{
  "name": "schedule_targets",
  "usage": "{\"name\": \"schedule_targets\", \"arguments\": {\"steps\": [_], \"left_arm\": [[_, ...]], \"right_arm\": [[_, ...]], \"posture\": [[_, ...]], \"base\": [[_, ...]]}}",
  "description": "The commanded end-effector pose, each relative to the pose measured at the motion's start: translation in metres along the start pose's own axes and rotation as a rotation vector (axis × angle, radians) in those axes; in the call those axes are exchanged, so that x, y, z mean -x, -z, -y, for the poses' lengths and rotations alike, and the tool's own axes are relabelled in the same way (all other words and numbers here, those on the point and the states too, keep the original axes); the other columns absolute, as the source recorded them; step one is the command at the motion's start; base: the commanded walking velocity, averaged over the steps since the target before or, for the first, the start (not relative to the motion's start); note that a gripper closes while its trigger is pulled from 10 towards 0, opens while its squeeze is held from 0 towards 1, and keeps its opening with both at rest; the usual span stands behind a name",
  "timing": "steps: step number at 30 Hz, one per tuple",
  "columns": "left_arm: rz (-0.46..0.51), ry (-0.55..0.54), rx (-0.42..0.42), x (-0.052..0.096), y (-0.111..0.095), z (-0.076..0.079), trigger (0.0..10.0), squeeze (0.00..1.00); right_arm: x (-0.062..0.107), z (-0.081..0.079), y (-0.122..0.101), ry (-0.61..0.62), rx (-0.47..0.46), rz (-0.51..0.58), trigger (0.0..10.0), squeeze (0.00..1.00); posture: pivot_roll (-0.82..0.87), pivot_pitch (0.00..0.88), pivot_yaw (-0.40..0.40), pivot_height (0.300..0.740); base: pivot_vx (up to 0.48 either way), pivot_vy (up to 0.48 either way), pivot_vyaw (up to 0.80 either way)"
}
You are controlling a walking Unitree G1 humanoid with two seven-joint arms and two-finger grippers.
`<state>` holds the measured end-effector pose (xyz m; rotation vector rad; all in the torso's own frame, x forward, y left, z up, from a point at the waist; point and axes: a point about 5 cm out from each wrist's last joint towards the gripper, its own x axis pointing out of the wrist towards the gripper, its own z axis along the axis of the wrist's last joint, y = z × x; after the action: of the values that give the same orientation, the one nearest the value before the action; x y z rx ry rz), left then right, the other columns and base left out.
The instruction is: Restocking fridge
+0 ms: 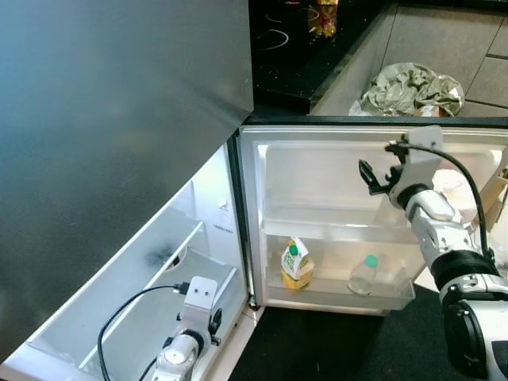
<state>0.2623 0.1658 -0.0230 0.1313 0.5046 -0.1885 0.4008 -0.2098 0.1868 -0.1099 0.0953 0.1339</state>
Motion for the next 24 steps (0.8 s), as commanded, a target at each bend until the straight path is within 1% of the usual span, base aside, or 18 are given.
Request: {"name": "schedule_targets", "arguments": {"steps": [1,7,8,9,10,12,13,14,15,16,17,18,19,20,21,22,23,24], "left_arm": [[-0.027,-0.009,0.005,0.003,0.007,-0.003,10.0,0.0],[-0.027,-0.008,0.006,0.002,0.007,-0.002,10.0,0.0],[-0.027,-0.008,0.007,0.002,0.007,-0.002,10.0,0.0],[-0.027,-0.008,0.007,0.002,0.007,-0.002,10.0,0.0],[-0.027,-0.008,0.007,0.002,0.007,-0.002,10.0,0.0],[-0.028,-0.007,0.008,0.003,0.007,-0.002,10.0,0.0],[-0.028,-0.007,0.009,0.003,0.007,-0.002,10.0,0.0],[-0.028,-0.005,0.009,0.002,0.007,-0.002,10.0,0.0],[-0.028,-0.005,0.009,0.002,0.007,-0.002,10.0,0.0],[-0.028,-0.005,0.009,0.002,0.007,-0.002,10.0,0.0],[-0.029,-0.003,0.009,0.002,0.007,-0.002,10.0,0.0],[-0.029,-0.003,0.009,0.002,0.007,-0.002,10.0,0.0],[-0.033,0.001,0.008,0.002,0.007,-0.002,10.0,0.0],[-0.039,0.01,0.005,0.002,0.008,-0.001,10.0,0.0],[-0.039,0.01,0.005,0.002,0.008,-0.001,10.0,0.0],[-0.041,0.013,0.003,0.002,0.008,0.0,10.0,0.0],[-0.042,0.014,0.003,0.001,0.007,0.0,10.0,0.0],[-0.042,0.014,0.003,0.001,0.007,0.0,10.0,0.0]], "right_arm": [[-0.004,-0.007,-0.018,-0.03,0.022,0.032,10.0,0.0],[-0.006,-0.011,-0.033,-0.052,0.044,0.044,10.0,0.0],[-0.006,-0.012,-0.039,-0.067,0.048,0.051,10.0,0.0],[-0.006,-0.012,-0.039,-0.067,0.048,0.051,10.0,0.0],[-0.005,-0.015,-0.047,-0.102,0.041,0.07,10.0,0.0],[0.0,-0.024,-0.063,-0.221,-0.01,0.115,10.0,0.0],[0.005,-0.031,-0.07,-0.318,-0.049,0.145,10.0,0.0],[0.016,-0.042,-0.078,-0.466,-0.081,0.18,10.0,0.0],[0.019,-0.045,-0.079,-0.498,-0.085,0.186,10.0,0.0],[0.019,-0.045,-0.08,-0.505,-0.085,0.186,10.0,0.0],[0.026,-0.05,-0.079,-0.577,-0.066,0.183,10.0,0.0],[0.026,-0.05,-0.079,-0.577,-0.066,0.183,10.0,0.0],[0.037,-0.057,-0.073,-0.67,-0.024,0.165,10.0,0.0],[0.058,-0.069,-0.051,-0.846,0.013,0.079,10.0,0.0],[0.058,-0.069,-0.051,-0.846,0.013,0.079,10.0,0.0],[0.066,-0.074,-0.037,-0.893,0.022,0.026,10.0,0.0],[0.071,-0.077,-0.029,-0.917,0.023,-0.008,10.0,0.0],[0.071,-0.077,-0.029,-0.917,0.023,-0.008,10.0,0.0]], "posture": [[-0.07,0.113,0.023,0.726],[-0.08,0.112,0.022,0.726],[-0.08,0.111,0.021,0.726],[-0.08,0.111,0.021,0.726],[-0.08,0.111,0.021,0.726],[-0.08,0.109,0.022,0.726],[-0.08,0.108,0.022,0.726],[-0.08,0.108,0.022,0.726],[-0.08,0.108,0.022,0.726],[-0.08,0.108,0.022,0.726],[-0.08,0.104,0.026,0.726],[-0.08,0.104,0.026,0.726],[-0.08,0.103,0.028,0.726],[-0.09,0.101,0.031,0.726],[-0.09,0.101,0.031,0.726],[-0.08,0.099,0.033,0.726],[-0.09,0.098,0.035,0.726],[-0.09,0.098,0.035,0.726]], "base": [[0.0,0.0,0.0],[0.0,0.0,0.0],[0.0,0.0,0.0],[0.0,0.0,0.0],[0.0,0.0,0.0],[0.0,0.0,0.0],[0.0,0.0,0.0],[0.0,0.0,0.0],[0.0,0.0,0.0],[0.0,0.0,0.0],[0.0,0.0,0.0],[0.0,0.0,0.0],[0.0,0.0,0.0],[0.0,0.0,0.0],[0.0,0.0,0.0],[0.0,0.0,0.0],[0.0,0.0,0.0],[0.0,0.0,0.0]]}}
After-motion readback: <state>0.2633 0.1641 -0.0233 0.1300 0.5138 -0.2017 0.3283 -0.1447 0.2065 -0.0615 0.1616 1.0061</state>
